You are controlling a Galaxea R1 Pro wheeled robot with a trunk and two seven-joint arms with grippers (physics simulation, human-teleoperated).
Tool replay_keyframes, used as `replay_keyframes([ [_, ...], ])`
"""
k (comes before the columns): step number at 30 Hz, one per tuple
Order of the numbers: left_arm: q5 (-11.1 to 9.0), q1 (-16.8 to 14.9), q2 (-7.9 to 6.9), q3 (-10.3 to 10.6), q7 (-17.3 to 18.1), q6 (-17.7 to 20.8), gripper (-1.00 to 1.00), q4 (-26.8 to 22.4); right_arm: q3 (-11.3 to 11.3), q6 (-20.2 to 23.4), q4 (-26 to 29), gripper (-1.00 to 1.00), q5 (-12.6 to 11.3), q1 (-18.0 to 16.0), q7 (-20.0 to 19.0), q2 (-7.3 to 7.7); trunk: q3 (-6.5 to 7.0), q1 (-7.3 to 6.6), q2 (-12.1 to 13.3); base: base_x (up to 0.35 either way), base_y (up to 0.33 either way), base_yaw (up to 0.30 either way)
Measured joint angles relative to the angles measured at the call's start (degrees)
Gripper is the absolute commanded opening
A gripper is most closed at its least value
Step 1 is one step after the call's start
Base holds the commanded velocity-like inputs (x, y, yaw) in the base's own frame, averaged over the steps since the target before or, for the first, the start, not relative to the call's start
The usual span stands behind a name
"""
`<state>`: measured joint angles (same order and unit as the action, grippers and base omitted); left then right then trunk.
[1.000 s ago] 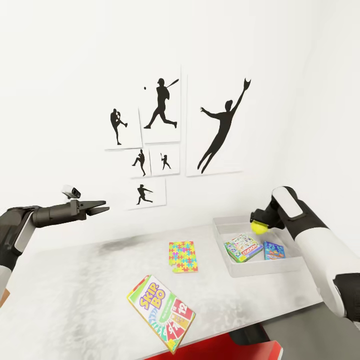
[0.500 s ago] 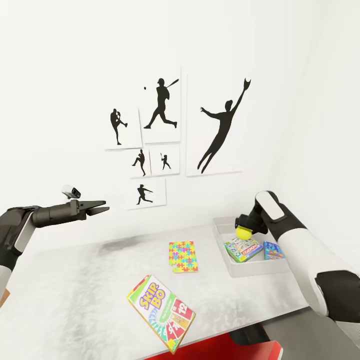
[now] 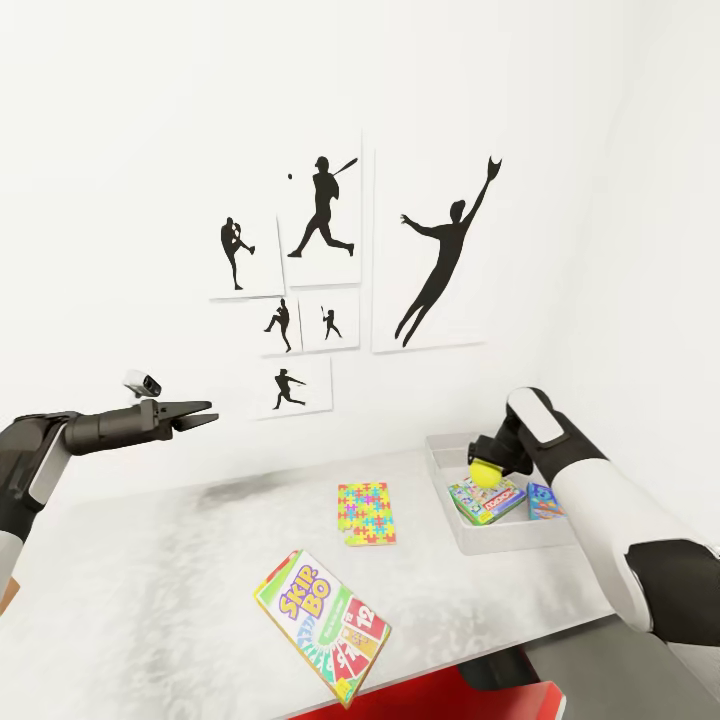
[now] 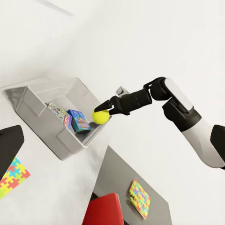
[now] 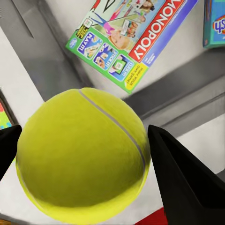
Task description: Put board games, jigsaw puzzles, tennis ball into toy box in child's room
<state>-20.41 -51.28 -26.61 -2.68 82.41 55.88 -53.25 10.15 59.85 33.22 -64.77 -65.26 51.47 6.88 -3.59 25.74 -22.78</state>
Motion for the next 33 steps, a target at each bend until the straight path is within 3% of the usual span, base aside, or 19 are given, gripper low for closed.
replay_keyframes([
  [5,-0.14,0.0,-0.3,-0.16,0.06,0.43,1.0,-0.33,-0.01,0.0,0.07,-1.0,0.12,0.02,-0.16,-0.41,-0.01,0.0,0.0,0.0,0.0,0.0],
  [11,-0.33,-0.07,-1.89,-0.23,0.25,2.64,1.0,-2.62,-0.01,0.0,0.11,-1.0,0.09,0.02,-0.2,-0.58,-0.26,0.0,0.0,0.0,0.0,0.0],
  [19,-0.41,-0.16,-3.72,-0.49,5.37,3.48,1.0,-6.91,-0.1,0.0,0.0,-1.0,0.0,0.02,-0.27,-0.67,-0.94,0.0,0.0,0.0,0.0,0.0],
  [33,-0.36,-0.17,-4.21,-0.6,6.37,3.51,1.0,-7.38,-0.15,0.0,-0.32,-1.0,-0.07,0.02,-0.04,-0.66,-2.26,0.0,0.0,0.0,0.0,0.0],
])
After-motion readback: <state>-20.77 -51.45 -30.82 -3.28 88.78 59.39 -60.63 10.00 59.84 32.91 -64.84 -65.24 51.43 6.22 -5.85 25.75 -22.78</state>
